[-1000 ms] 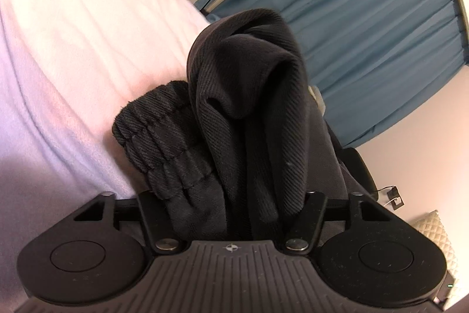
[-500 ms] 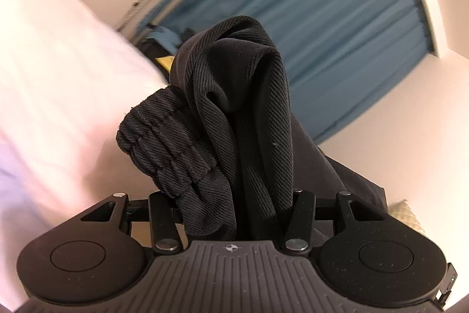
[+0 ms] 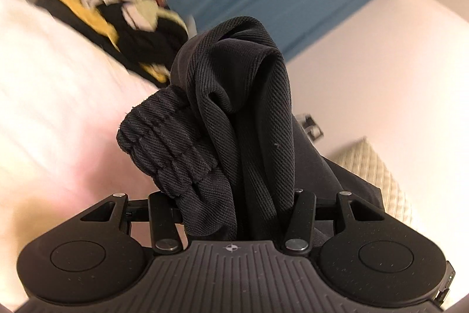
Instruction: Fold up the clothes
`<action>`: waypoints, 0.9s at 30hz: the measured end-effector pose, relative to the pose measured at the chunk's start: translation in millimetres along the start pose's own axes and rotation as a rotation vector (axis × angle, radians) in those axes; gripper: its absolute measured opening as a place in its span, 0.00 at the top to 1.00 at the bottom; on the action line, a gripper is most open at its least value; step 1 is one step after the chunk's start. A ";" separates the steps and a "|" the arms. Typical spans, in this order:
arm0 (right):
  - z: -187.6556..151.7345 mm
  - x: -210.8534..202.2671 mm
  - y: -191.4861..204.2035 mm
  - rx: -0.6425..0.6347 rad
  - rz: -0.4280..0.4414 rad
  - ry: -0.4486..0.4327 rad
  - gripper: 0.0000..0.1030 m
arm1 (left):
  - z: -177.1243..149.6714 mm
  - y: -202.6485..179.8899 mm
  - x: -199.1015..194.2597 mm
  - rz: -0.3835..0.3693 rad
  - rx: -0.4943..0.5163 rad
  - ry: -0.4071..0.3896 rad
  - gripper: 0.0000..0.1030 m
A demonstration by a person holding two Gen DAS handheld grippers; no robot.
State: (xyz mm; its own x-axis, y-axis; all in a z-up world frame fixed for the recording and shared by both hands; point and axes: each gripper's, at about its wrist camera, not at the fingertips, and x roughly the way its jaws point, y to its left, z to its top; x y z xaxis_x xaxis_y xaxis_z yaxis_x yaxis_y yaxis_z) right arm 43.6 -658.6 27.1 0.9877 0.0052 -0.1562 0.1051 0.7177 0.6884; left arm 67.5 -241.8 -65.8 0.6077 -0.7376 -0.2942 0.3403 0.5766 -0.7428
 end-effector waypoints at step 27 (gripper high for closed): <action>-70.2 -34.0 -133.2 0.136 -0.283 -0.009 0.16 | -53.3 31.9 55.3 0.079 0.221 0.270 0.02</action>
State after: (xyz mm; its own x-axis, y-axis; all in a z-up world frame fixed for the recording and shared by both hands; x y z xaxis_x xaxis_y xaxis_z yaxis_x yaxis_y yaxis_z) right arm -12.1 -705.4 -109.0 0.9179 -0.1886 -0.3492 0.3901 0.5902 0.7067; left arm 73.7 -283.0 -137.8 0.4368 -0.7368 -0.5161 0.4646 0.6760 -0.5719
